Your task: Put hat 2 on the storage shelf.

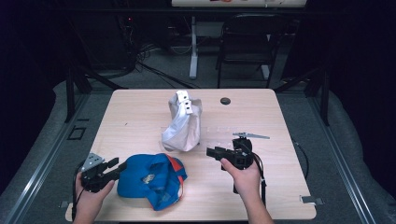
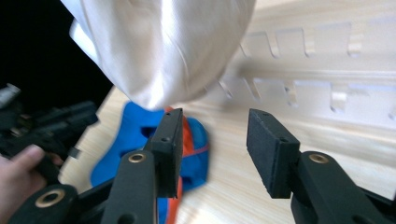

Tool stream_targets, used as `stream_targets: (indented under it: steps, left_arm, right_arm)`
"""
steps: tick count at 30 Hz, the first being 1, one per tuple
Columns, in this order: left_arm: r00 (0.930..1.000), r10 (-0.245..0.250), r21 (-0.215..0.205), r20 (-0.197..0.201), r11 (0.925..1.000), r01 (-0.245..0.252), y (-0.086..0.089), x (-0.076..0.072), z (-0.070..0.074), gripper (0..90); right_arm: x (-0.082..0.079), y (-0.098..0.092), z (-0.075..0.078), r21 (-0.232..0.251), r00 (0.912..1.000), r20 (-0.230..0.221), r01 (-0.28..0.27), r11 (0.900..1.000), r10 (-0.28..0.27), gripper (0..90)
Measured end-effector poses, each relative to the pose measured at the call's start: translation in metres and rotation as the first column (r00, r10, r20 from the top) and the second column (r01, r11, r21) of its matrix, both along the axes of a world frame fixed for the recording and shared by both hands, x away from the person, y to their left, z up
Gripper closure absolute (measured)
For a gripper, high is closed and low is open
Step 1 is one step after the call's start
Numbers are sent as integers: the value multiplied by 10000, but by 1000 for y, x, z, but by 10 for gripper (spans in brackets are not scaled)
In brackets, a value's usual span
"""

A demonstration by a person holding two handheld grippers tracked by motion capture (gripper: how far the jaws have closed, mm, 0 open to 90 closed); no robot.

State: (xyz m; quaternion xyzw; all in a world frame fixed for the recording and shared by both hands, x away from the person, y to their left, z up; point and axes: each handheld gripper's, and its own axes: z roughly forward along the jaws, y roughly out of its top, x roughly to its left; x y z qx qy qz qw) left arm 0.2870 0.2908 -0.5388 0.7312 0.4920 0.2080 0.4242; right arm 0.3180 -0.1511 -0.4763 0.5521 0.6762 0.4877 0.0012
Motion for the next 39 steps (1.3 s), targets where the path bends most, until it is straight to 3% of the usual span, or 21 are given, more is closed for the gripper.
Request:
stream_targets:
  steps: [3, 12, 16, 21, 25, 26, 28, 30, 31, 32, 33, 35, 39]
  left_arm:
    - [10000, 76, 114, -41, 9999, -75, 1, 1, -1, 565]
    - [9996, 28, 343, -264, 9994, -19, 0, 2, -6, 552]
    - [9999, -76, 356, -122, 9993, 81, -4, 1, -5, 552]
    - [9995, -183, 637, -263, 9978, 200, -7, -1, -5, 552]
    - [9995, -184, 542, -240, 9983, 196, -7, 0, -6, 552]
    - [9995, -192, 549, -262, 9983, 206, -7, 0, -7, 552]
    - [9993, -201, 595, -318, 9980, 220, -6, 1, -7, 552]
    - [9993, -210, 598, -308, 9979, 228, -6, 1, -7, 552]
    - [9993, -219, 594, -312, 9980, 237, -6, 1, -7, 552]
    - [9993, -222, 594, -308, 9979, 240, -7, 1, -7, 552]
    - [9992, -234, 602, -324, 9979, 253, -7, 1, -8, 552]
    - [9991, -269, 588, -329, 9979, 288, -7, 1, -8, 552]
    - [9992, -290, 594, -274, 9978, 306, -9, 1, -9, 552]
  right_arm:
    - [-2, 2, -6, -351, 9998, -170, -109, 9993, 103, 561]
    - [-6, 14, -29, -155, 9963, -761, -420, 9990, 407, 565]
    - [-8, 29, -37, -259, 9911, -1099, -783, 9966, 751, 565]
    - [-14, 47, -45, -286, 9780, -1515, -1492, 9884, 1433, 556]
    - [-19, 64, -60, -291, 9610, -1930, -2073, 9779, 1980, 551]
    - [-19, 64, -60, -291, 9610, -1930, -2073, 9779, 1980, 551]
    - [-18, 70, -70, -212, 9476, -2238, -2385, 9709, 2279, 551]
    - [-18, 73, -75, 61, 9469, -2282, -2311, 9729, 2263, 551]
    - [-16, 77, -82, 168, 9413, -2438, -2365, 9715, 2334, 551]
    - [-16, 77, -82, 168, 9413, -2438, -2365, 9715, 2334, 551]
    - [-15, 78, -86, 267, 9315, -2699, -2457, 9690, 2436, 551]
    - [-15, 79, -89, 323, 9323, -2692, -2419, 9698, 2415, 551]
    - [-12, 81, -95, 497, 9206, -2938, -2540, 9659, 2572, 551]
